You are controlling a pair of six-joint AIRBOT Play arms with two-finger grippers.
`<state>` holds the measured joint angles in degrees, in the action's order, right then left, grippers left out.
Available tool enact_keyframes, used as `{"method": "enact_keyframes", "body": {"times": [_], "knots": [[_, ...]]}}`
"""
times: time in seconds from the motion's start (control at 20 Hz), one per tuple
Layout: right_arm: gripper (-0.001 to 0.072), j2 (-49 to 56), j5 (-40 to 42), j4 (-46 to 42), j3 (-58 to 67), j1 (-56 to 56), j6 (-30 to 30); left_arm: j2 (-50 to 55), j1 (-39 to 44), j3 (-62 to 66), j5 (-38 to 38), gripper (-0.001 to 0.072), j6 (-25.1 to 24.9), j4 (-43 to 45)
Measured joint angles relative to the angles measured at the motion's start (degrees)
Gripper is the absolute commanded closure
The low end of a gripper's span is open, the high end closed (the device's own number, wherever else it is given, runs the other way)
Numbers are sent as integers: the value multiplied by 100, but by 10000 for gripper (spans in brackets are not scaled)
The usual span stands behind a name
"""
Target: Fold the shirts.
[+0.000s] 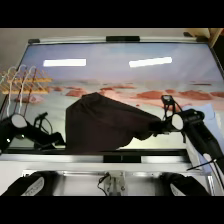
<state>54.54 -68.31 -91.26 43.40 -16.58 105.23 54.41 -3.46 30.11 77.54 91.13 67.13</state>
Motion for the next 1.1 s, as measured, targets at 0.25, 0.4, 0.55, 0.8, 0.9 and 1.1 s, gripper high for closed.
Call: {"method": "enact_keyframes", "body": {"times": [0.25,0.4,0.55,0.8,0.9,1.1], "knots": [[630,0,-33,72,0,0,-46,-278,-44,-979,-1137,94,-33,-848],[630,0,-72,87,0,0,-66,-186,-42,-1128,-1582,474,-42,-1213],[630,0,-101,92,4,0,-74,-105,-39,-1174,-2015,672,-164,-1456],[630,-243,-289,15,769,-2,-227,-796,-44,160,-1930,672,-1086,-2085],[630,-538,-468,-280,1663,-7,-363,-1373,-85,1526,-2020,672,-1497,-2179],[631,-1384,-382,-1158,3908,-4,-492,-2262,-361,4673,-3001,672,-1808,-2094]]}}
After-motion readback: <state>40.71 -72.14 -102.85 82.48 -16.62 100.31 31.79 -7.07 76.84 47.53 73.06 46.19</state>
